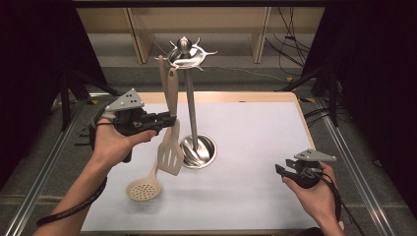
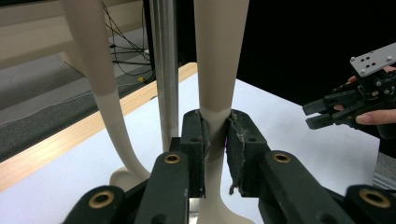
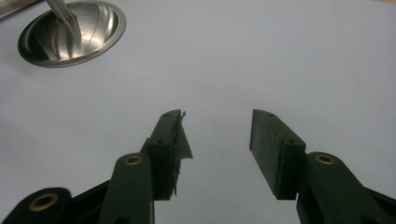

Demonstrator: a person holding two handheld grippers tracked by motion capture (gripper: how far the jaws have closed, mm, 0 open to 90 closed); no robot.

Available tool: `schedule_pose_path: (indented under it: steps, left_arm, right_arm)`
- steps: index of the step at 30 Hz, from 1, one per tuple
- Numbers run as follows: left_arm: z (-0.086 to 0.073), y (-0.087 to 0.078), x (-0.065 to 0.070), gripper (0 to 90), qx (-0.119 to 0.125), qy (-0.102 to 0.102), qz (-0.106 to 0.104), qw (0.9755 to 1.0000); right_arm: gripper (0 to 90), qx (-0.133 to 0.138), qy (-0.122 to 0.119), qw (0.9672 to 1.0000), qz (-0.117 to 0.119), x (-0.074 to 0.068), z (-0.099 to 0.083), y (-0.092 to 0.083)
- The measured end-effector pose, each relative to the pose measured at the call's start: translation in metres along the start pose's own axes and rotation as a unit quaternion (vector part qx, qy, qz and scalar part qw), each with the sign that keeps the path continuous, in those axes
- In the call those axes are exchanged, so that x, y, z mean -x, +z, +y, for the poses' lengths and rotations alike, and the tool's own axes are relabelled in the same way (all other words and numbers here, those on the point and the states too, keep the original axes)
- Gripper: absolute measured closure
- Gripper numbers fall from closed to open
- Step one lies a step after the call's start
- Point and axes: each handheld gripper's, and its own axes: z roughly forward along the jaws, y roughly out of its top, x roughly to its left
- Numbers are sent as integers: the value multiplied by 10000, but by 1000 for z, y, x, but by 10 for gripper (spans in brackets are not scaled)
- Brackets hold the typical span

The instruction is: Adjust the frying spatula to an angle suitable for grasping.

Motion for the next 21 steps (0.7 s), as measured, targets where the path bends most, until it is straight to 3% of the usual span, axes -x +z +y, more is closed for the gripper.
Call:
schedule_pose_path:
  steps: [12, 13, 19, 21]
  left_arm:
    - [0, 7, 1, 765, 39, -52, -9, 10000]
    - [0, 8, 1, 765, 44, -61, -6, 10000]
    - [0, 11, 2, 764, 69, -78, -16, 9999]
    - [0, 11, 2, 764, 74, -84, -7, 9999]
  right_arm:
    - [540, -41, 5, 10000, 5, 0, -1, 0]
    - [540, -7, -180, 9998, -4, 2, -2, 2]
    - [537, -63, -151, 9999, -8, 2, -2, 1]
    - [536, -47, -238, 9997, -71, 4, -1, 0]
